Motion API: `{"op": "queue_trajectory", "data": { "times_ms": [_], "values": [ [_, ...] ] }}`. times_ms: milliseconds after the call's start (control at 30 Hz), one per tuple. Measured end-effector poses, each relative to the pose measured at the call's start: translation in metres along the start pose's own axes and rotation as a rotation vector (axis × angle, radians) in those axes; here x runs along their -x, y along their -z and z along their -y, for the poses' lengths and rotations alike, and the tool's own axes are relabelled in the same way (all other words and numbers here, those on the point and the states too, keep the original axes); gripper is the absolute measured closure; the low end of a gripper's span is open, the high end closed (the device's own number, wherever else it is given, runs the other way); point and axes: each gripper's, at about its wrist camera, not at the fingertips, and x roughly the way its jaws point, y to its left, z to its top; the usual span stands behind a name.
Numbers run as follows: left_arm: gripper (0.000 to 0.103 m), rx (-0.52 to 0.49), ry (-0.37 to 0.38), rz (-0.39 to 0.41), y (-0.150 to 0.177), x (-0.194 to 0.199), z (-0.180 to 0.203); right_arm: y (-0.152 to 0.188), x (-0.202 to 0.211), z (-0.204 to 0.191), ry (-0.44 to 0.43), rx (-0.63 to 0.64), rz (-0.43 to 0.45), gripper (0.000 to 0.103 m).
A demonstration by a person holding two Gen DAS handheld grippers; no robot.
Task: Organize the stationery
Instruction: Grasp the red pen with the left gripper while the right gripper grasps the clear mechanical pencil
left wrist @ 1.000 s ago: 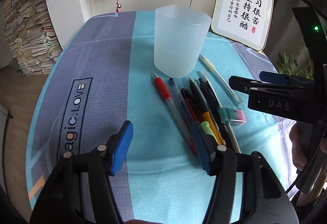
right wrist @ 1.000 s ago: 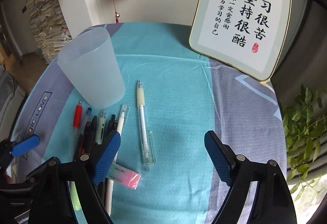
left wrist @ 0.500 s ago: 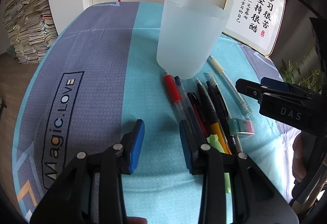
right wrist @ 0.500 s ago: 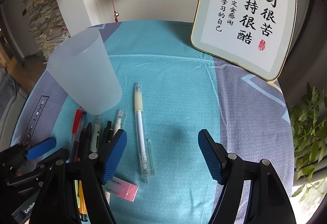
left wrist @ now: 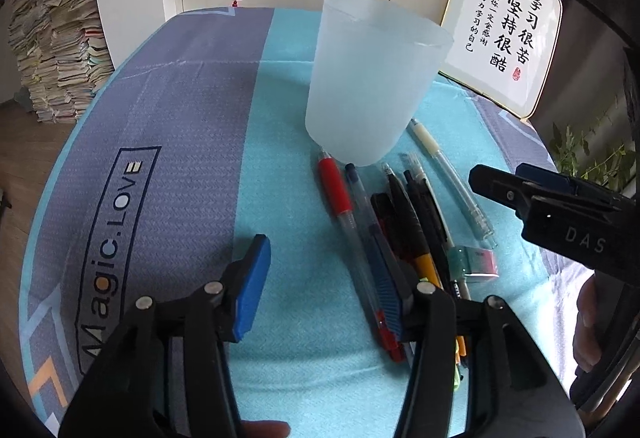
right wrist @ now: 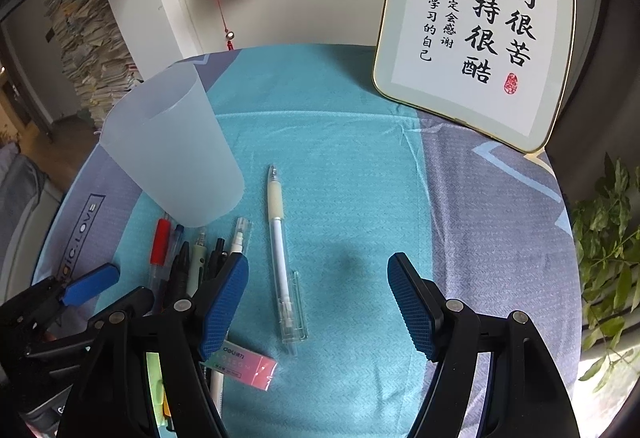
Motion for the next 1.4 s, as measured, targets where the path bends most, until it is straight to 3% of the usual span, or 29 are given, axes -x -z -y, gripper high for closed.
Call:
{"op": "queue_trajectory", "data": {
  "times_ms": [167,300,400,667,767,833,933,1000,1067,1200,1333,1400],
  "values": [
    [0.053,-0.003,-0.022,-0.002,-0.001,-0.003,0.004,0.0,-0.001,0.0,-0.005,-0.007,0.002,0.029],
    [0.055,-0.11,-0.145,-0.008,-0.001,-0.009,0.026,0.0,-0.009,-0.002,0.018,0.001,-0.018,0.029],
    [0.059,-0.063,-0.12,0.024,0.002,-0.007,0.021,0.001,-0.01,0.0,0.004,-0.009,-0.02,0.029],
    [0.057,-0.072,-0.083,0.04,0.003,-0.006,0.016,0.002,-0.012,0.002,-0.007,-0.01,-0.016,0.029],
    [0.047,-0.045,-0.042,0.071,0.003,-0.007,0.014,0.003,-0.012,0.001,-0.007,-0.008,-0.019,0.029],
    [0.047,-0.069,-0.045,0.082,0.006,-0.008,0.017,0.003,-0.011,0.001,-0.004,-0.003,-0.017,0.03],
    [0.048,-0.106,-0.088,0.078,0.006,-0.009,0.024,0.002,-0.014,-0.001,-0.005,0.011,-0.034,0.041],
    [0.06,-0.088,-0.113,0.08,0.005,-0.009,0.023,0.001,-0.018,-0.002,0.007,0.021,-0.046,0.043],
    [0.093,-0.056,-0.112,0.077,0.003,-0.007,0.014,-0.001,-0.024,-0.003,0.007,0.027,-0.066,0.05],
    [0.095,-0.012,-0.042,0.055,-0.002,-0.006,-0.001,-0.003,-0.026,-0.009,0.057,0.057,-0.067,0.062],
    [0.096,-0.036,-0.049,0.059,0.0,-0.006,0.004,-0.002,-0.023,-0.013,0.065,0.071,-0.057,0.082],
    [0.096,-0.034,-0.037,0.058,0.002,-0.004,0.004,-0.001,-0.023,-0.015,0.069,0.073,-0.044,0.087]
  ]
}}
